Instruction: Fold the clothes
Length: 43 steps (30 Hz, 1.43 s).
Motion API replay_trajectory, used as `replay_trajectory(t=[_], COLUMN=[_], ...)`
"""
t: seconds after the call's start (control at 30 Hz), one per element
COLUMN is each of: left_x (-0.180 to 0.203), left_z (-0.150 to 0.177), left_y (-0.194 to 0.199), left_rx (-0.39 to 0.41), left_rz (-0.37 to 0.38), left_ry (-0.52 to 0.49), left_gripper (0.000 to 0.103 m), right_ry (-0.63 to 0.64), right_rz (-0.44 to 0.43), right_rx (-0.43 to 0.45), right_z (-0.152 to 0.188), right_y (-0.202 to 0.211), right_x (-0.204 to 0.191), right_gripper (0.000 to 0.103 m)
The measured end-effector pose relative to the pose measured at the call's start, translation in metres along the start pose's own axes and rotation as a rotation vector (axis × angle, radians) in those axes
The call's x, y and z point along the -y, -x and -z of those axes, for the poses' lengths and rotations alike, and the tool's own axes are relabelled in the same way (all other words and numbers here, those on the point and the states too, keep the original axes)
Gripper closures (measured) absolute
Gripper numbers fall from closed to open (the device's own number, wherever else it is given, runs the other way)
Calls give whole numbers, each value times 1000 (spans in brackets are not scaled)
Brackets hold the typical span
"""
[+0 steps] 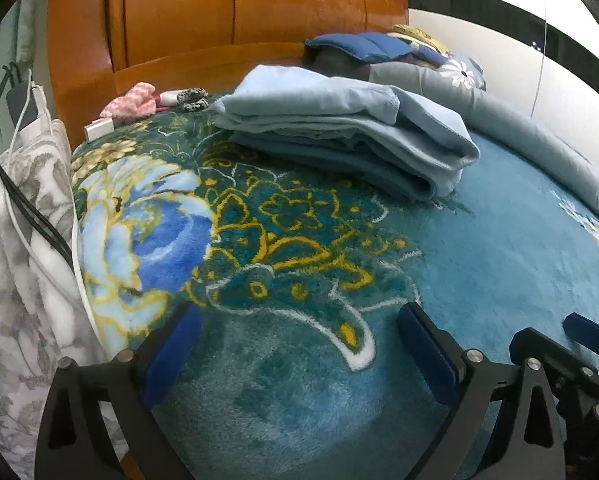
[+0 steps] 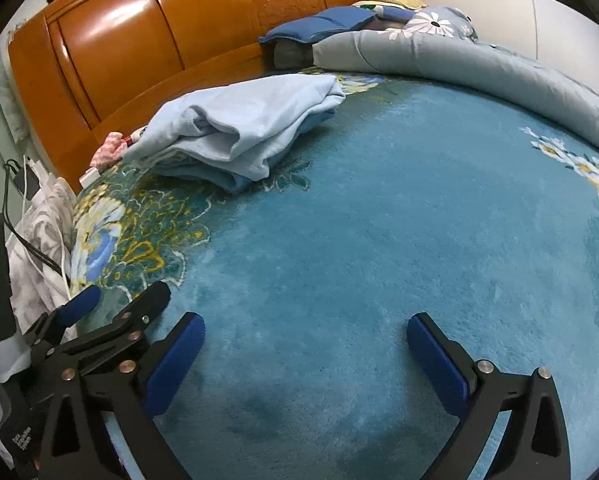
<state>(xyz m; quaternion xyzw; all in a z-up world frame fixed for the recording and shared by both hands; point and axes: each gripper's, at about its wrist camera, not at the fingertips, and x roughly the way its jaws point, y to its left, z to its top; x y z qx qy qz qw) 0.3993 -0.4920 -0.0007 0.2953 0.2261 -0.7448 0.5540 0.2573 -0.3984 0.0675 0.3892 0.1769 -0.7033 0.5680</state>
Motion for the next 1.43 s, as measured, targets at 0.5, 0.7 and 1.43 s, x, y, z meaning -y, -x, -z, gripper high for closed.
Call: replay_trajectory(t=[0.5,0.7,1.43], left_x=[2,2,2], left_z=[6,8,13], left_y=[0,1,5], left_rx=[50,55,72], left_rz=[-26,-29,-37], left_ry=[3,5,12], left_gripper=[3,3,3], right_ry=[18,17,19], right_rz=[31,31,37], right_rx=[-18,-20,-17], right_z=[3,3,4], right_y=[-7,-8,-9], right_x=[-3,-3,-4], right_gripper=[0,0,0])
